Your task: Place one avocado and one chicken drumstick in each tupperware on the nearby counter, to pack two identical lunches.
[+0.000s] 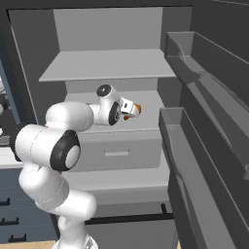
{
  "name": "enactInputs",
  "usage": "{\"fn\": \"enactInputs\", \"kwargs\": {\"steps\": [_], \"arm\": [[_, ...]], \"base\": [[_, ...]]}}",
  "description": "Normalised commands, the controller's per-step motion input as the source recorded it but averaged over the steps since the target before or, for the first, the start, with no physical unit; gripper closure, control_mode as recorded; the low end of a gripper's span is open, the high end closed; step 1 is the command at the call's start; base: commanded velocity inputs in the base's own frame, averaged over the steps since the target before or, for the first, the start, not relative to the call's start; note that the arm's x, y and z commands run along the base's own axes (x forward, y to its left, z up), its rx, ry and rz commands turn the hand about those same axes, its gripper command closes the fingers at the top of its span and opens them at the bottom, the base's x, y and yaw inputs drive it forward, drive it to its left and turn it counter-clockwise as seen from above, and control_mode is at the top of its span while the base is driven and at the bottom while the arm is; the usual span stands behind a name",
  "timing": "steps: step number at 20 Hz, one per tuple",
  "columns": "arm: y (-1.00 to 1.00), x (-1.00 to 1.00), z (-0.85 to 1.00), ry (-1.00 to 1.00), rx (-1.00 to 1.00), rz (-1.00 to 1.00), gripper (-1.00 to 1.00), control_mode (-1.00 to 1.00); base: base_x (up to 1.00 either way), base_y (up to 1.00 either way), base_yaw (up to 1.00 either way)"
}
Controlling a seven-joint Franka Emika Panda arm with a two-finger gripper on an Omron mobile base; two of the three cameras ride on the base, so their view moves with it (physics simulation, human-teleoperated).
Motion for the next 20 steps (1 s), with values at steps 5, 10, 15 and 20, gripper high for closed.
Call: {"fn": "enactInputs", "kwargs": {"steps": [5, 10, 15, 20], "arm": [[0.0, 0.25, -0.19, 0.04, 0.0, 0.0, -1.0, -1.0], [0.0, 0.18, -0.3, 0.06, 0.0, 0.0, -1.0, -1.0], [0.0, 0.21, -0.24, 0.04, 0.0, 0.0, -1.0, -1.0], [0.0, 0.29, -0.2, 0.04, 0.0, 0.0, -1.0, -1.0]], "base": [[0.0, 0.0, 0.0], [0.0, 0.0, 0.0], [0.0, 0.0, 0.0], [0.0, 0.0, 0.0]]}}
